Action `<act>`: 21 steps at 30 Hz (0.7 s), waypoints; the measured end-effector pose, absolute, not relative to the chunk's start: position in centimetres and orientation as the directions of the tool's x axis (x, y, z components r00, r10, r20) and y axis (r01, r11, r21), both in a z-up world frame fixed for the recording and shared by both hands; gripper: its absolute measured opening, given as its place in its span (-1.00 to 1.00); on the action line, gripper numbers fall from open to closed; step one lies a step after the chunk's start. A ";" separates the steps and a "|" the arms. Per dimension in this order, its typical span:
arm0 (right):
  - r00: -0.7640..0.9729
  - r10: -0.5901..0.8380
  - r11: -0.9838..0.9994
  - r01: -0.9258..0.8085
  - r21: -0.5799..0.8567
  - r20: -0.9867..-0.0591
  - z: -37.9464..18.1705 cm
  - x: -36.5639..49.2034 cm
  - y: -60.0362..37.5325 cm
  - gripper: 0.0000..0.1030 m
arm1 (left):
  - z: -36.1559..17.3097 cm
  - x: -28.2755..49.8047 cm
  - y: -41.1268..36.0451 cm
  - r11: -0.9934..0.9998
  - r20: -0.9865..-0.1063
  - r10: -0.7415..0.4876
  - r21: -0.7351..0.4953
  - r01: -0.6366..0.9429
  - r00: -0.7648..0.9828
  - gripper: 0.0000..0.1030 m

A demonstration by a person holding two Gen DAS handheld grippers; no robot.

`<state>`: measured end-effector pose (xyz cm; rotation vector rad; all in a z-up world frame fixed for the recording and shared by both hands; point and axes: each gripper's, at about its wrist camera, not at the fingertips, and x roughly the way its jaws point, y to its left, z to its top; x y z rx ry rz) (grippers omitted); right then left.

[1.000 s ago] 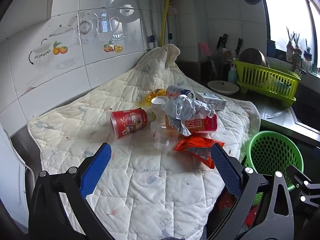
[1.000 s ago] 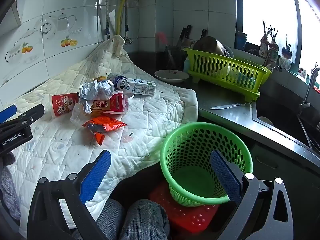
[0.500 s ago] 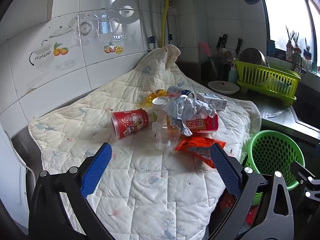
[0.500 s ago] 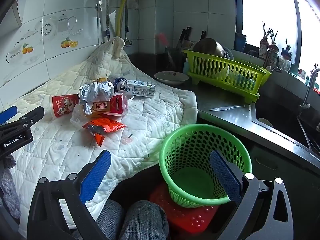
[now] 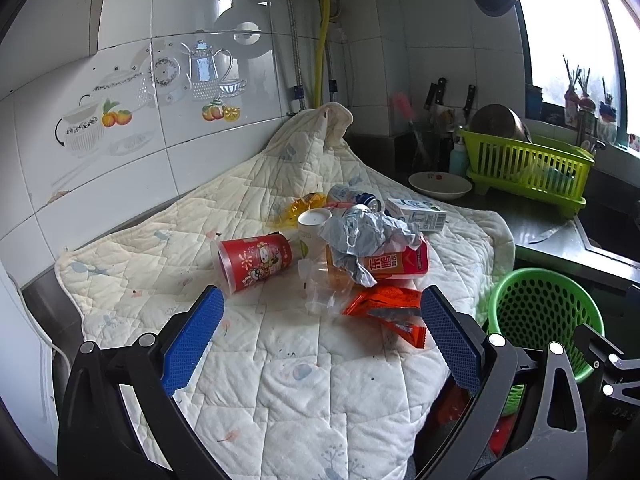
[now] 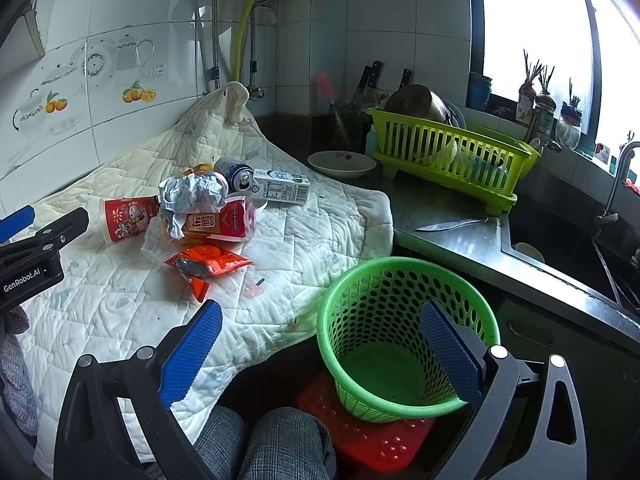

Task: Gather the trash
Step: 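Move both tools toward the trash pile on the quilted mat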

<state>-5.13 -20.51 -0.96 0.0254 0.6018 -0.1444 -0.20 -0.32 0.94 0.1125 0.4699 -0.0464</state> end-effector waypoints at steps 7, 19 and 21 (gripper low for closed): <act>0.815 -0.121 0.991 0.133 -0.019 -0.567 -1.0 -4.9 -20.3 0.87 | 1.0 0.1 -0.1 0.993 -0.456 -0.016 0.098 0.068 0.890 0.88; 0.815 -0.105 0.993 0.113 -0.022 -0.569 -1.1 -4.4 -19.7 0.87 | 0.8 0.6 0.1 0.993 -0.460 -0.012 0.096 0.063 0.888 0.88; 0.817 -0.104 0.994 0.111 -0.023 -0.568 -1.0 -4.3 -19.6 0.87 | 0.7 0.8 0.1 0.993 -0.462 -0.010 0.096 0.061 0.887 0.88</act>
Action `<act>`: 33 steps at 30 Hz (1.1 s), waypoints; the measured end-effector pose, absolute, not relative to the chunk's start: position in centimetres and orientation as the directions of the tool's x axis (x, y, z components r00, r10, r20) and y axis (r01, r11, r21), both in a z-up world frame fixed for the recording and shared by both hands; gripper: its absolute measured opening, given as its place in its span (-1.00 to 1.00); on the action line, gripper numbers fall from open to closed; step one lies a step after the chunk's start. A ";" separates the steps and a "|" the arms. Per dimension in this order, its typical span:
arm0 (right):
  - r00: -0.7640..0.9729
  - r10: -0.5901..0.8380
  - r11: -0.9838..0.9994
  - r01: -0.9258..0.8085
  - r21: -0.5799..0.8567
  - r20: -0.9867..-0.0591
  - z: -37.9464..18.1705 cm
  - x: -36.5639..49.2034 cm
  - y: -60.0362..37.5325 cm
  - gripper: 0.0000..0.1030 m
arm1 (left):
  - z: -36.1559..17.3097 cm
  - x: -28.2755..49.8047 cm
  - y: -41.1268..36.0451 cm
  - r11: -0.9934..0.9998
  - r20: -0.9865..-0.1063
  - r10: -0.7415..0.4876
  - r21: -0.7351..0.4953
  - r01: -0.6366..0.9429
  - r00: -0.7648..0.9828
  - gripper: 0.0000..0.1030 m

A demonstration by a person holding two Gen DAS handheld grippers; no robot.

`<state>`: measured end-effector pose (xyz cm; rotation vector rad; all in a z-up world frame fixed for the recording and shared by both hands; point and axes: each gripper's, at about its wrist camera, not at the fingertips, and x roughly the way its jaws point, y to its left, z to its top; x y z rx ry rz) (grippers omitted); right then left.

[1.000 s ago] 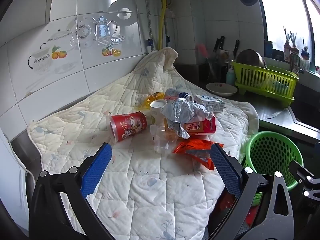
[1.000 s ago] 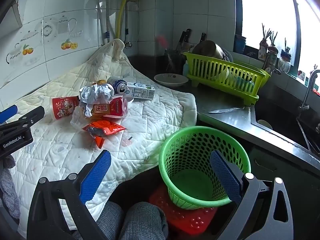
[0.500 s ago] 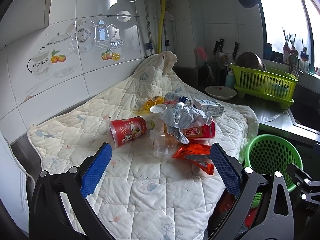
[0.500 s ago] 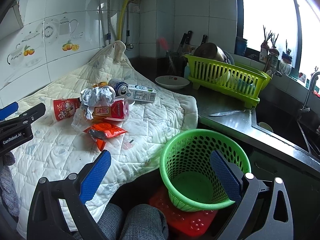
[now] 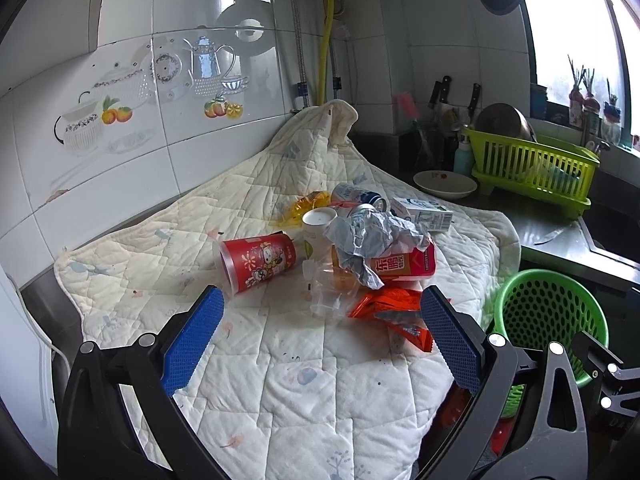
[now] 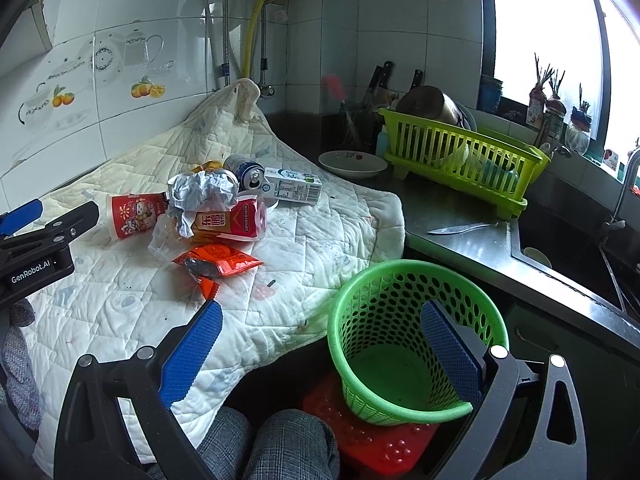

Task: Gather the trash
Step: 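Move both tools toward the trash pile on the quilted mat, then grasp the crumpled tissue with the right tool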

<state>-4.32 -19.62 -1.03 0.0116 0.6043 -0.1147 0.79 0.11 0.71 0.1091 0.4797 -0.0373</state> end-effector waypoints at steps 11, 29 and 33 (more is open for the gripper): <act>0.816 -0.082 0.996 0.090 -0.015 -0.572 -1.1 -3.7 -19.4 0.87 | 0.6 1.4 0.6 0.994 -0.468 -0.004 0.092 0.053 0.884 0.88; 0.800 0.039 0.998 -0.060 -0.016 -0.599 -2.0 0.6 -17.1 0.86 | 1.3 3.8 3.8 0.996 -0.469 0.066 0.088 -0.028 0.881 0.88; 0.797 0.084 0.994 -0.108 -0.004 -0.598 -1.7 2.4 -16.4 0.86 | 1.2 4.4 4.7 0.995 -0.474 0.081 0.085 -0.046 0.877 0.88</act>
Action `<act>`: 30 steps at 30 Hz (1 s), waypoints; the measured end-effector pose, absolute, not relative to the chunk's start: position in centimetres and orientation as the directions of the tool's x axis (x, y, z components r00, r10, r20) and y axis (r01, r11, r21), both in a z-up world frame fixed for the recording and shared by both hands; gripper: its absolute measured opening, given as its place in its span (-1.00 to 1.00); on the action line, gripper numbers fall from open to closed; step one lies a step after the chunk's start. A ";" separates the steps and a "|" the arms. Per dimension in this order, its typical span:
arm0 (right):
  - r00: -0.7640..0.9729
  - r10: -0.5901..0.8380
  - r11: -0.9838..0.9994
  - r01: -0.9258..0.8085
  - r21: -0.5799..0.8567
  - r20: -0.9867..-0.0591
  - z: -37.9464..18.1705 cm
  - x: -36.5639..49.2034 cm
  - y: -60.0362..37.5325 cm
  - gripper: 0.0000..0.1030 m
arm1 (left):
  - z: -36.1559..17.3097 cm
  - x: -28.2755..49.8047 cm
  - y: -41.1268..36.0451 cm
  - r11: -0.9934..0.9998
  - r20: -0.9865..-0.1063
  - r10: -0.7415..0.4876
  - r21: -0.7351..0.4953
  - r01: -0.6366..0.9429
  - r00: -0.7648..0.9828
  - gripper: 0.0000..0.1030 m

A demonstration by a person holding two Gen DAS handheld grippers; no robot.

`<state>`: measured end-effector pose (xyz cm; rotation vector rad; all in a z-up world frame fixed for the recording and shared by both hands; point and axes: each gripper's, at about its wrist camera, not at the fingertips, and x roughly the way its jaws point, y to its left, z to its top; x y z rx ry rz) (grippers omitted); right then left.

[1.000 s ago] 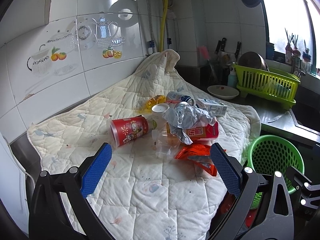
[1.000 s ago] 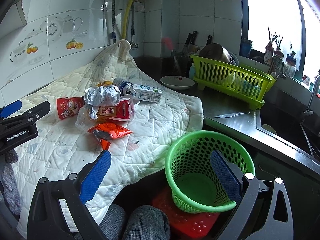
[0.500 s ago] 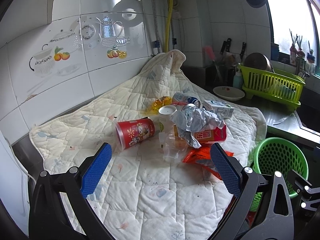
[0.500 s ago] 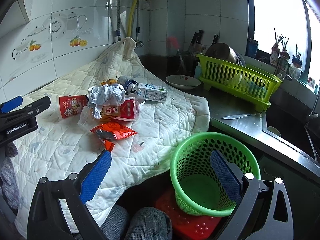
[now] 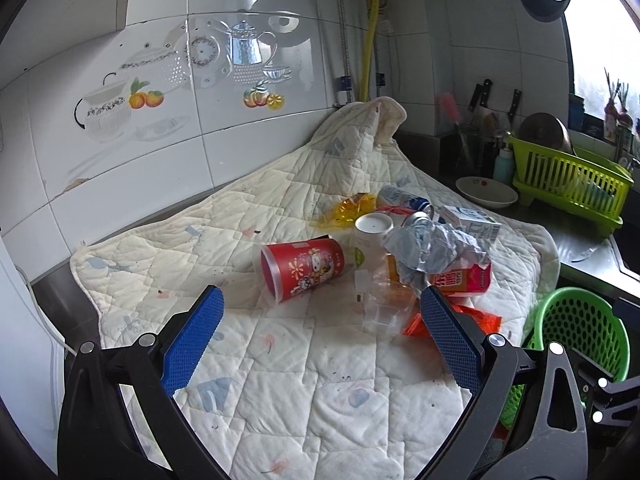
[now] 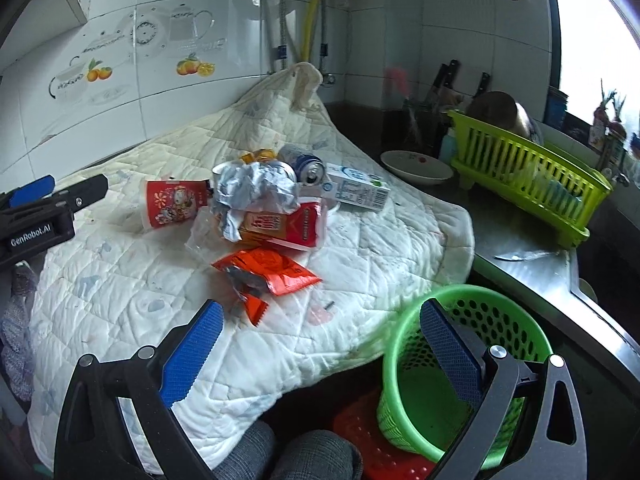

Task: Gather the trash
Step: 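Grasp the crumpled tissue with the right tool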

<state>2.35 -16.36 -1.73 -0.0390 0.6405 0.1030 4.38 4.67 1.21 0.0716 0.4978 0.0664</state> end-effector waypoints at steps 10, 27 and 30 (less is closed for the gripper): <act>0.768 0.222 0.969 -0.243 0.048 -0.601 0.1 9.8 -14.9 0.71 | 0.3 5.6 6.9 0.993 -0.504 0.112 0.077 -0.085 0.856 0.87; 0.634 0.307 0.916 -0.400 0.038 -0.710 -2.0 21.3 -10.9 0.65 | -1.3 6.9 9.2 0.989 -0.556 0.146 0.076 -0.125 0.818 0.85; 0.610 0.312 0.913 -0.405 0.052 -0.729 -2.8 22.4 -10.8 0.65 | -1.6 7.1 9.0 0.991 -0.564 0.135 0.079 -0.110 0.815 0.85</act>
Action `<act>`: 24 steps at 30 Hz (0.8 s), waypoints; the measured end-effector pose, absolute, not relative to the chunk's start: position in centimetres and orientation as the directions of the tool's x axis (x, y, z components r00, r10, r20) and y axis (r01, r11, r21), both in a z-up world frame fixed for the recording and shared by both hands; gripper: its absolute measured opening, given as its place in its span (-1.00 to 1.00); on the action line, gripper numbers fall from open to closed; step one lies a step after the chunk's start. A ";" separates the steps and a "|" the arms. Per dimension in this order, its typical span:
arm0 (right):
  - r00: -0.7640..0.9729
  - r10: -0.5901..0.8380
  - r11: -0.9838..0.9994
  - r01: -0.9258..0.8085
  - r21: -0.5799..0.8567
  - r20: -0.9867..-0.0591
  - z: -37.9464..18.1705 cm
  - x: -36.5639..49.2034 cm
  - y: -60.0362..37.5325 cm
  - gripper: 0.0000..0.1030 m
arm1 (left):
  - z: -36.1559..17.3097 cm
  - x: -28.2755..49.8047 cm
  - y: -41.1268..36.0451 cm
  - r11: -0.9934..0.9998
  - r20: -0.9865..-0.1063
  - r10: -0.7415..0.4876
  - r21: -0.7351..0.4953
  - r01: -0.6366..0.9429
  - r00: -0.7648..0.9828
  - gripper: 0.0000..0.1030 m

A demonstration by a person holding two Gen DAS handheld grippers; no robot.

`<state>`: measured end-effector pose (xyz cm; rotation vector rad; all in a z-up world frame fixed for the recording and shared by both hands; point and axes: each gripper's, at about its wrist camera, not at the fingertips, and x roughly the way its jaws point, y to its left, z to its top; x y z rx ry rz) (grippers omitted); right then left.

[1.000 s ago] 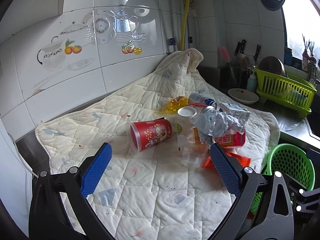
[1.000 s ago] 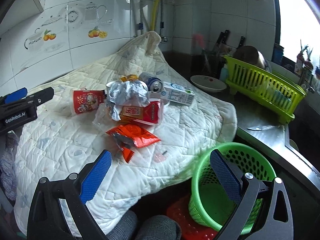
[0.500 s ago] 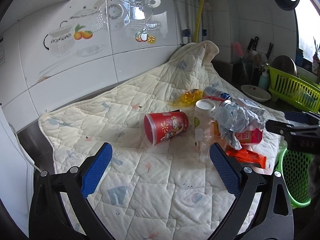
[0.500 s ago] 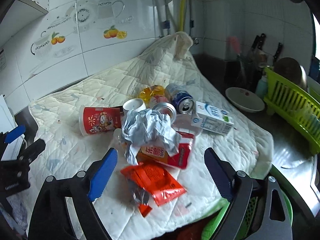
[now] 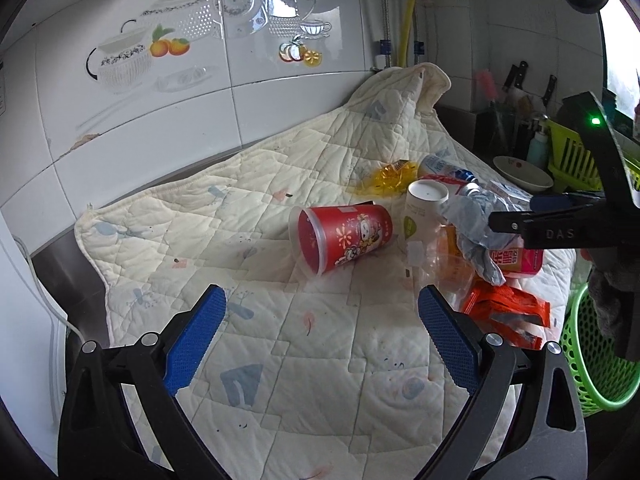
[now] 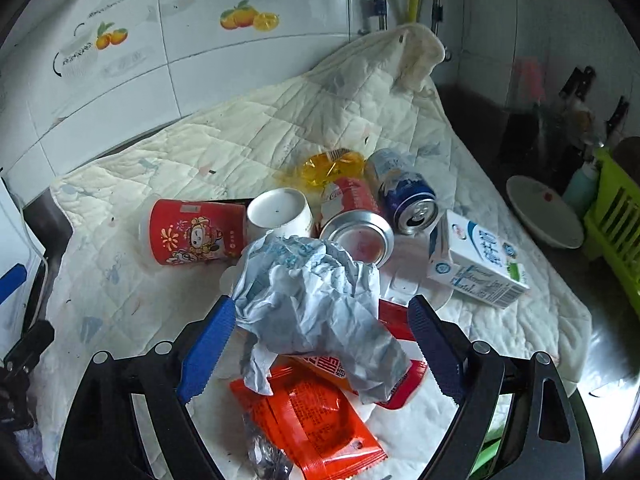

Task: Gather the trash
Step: 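Grasp the crumpled tissue with the right tool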

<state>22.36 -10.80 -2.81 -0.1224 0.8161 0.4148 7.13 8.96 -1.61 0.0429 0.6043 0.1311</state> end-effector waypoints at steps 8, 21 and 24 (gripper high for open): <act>0.565 0.348 0.896 -0.435 0.089 -0.748 -3.8 22.8 -10.7 0.33 | -2.4 8.0 7.2 0.995 -0.586 0.090 0.084 -0.050 0.805 0.85; 0.592 0.413 0.884 -0.442 0.150 -0.692 -1.7 20.8 -12.0 -0.41 | -3.7 9.2 4.9 0.997 -0.627 0.009 0.063 0.039 0.779 0.82; 0.601 0.411 0.885 -0.444 0.141 -0.685 -1.3 20.3 -12.1 -0.45 | -3.7 9.3 4.5 0.998 -0.629 -0.002 0.053 0.045 0.778 0.79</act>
